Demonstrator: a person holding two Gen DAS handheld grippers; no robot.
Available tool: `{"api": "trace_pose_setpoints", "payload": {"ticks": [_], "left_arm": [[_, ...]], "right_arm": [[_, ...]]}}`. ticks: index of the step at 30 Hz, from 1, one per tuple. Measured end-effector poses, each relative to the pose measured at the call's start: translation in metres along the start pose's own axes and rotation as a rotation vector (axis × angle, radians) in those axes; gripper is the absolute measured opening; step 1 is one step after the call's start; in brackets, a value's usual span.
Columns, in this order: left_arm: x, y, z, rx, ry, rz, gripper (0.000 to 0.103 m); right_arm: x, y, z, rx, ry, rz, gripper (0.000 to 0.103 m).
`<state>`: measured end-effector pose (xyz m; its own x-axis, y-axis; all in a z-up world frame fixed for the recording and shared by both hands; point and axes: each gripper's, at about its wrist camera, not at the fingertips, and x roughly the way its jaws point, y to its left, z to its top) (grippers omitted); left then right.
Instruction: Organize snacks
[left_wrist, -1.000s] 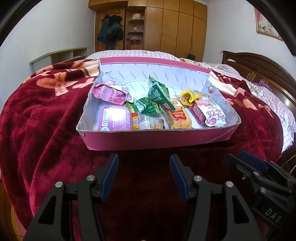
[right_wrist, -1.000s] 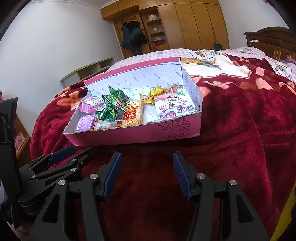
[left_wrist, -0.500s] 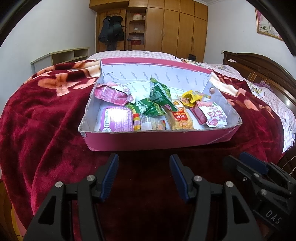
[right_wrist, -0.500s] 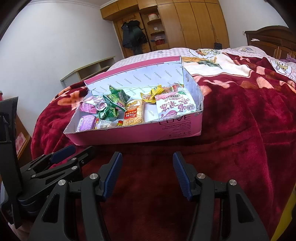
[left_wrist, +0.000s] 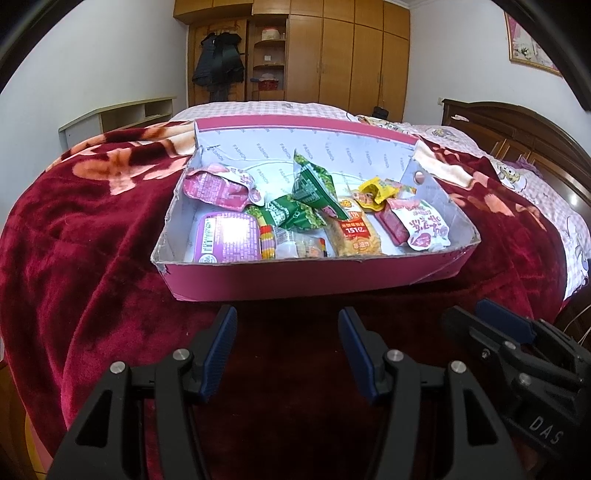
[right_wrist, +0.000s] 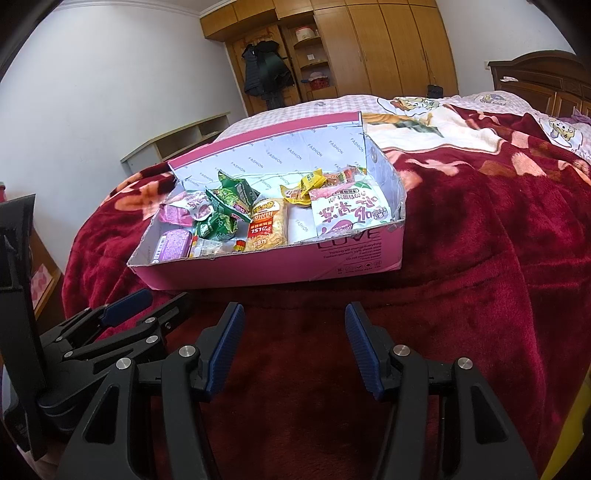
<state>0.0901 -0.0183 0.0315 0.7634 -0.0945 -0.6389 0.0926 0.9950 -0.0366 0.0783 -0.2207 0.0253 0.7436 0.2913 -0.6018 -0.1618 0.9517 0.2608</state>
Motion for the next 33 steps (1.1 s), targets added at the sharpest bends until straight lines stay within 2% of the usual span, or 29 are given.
{"api": "trace_pose_setpoints", "payload": {"ticks": [33], "left_arm": [[0.0054,-0.0001,-0.0035,-0.002,0.023,0.002,0.060]], "right_arm": [[0.0007,0.0011,-0.0004,0.003,0.002,0.001,0.058]]}}
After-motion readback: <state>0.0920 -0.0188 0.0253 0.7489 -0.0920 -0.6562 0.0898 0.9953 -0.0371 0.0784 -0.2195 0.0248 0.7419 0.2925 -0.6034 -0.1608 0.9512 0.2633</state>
